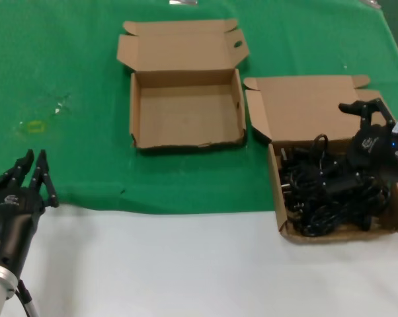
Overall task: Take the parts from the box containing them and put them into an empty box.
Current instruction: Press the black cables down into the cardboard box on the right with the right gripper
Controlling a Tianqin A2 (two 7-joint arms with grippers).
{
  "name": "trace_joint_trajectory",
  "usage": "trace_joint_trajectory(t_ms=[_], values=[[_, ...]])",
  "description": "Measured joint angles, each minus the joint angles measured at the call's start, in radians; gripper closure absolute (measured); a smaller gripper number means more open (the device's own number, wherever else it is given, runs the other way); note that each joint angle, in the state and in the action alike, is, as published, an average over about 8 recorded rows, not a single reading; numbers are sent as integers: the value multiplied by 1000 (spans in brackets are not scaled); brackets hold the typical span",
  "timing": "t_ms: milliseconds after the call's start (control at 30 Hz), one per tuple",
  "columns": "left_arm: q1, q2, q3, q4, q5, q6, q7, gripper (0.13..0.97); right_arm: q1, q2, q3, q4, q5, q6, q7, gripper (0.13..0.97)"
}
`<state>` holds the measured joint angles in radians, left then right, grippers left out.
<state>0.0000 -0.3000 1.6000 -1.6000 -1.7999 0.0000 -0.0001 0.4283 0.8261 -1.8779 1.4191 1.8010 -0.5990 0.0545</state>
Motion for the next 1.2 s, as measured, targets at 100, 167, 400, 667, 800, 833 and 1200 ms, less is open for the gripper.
trace_joint_trajectory(t_ms=[100,167,400,667,800,833,1200], values=[[0,0,0,0,0,0,0,852,64,30,-23,-25,-16,-114,-30,129],[0,0,0,0,0,0,0,873,107,46,-42,-42,-31,-190,-55,129],[0,0,0,0,0,0,0,937,288,72,-136,-119,-128,-460,-147,129],[0,0,0,0,0,0,0,949,502,20,-239,-280,-282,-647,-278,129],[0,0,0,0,0,0,0,953,587,-31,-273,-374,-344,-678,-350,129],[0,0,0,0,0,0,0,953,604,-44,-279,-397,-356,-680,-367,129],[0,0,0,0,0,0,0,953,701,-167,-319,-602,-433,-654,-532,129]])
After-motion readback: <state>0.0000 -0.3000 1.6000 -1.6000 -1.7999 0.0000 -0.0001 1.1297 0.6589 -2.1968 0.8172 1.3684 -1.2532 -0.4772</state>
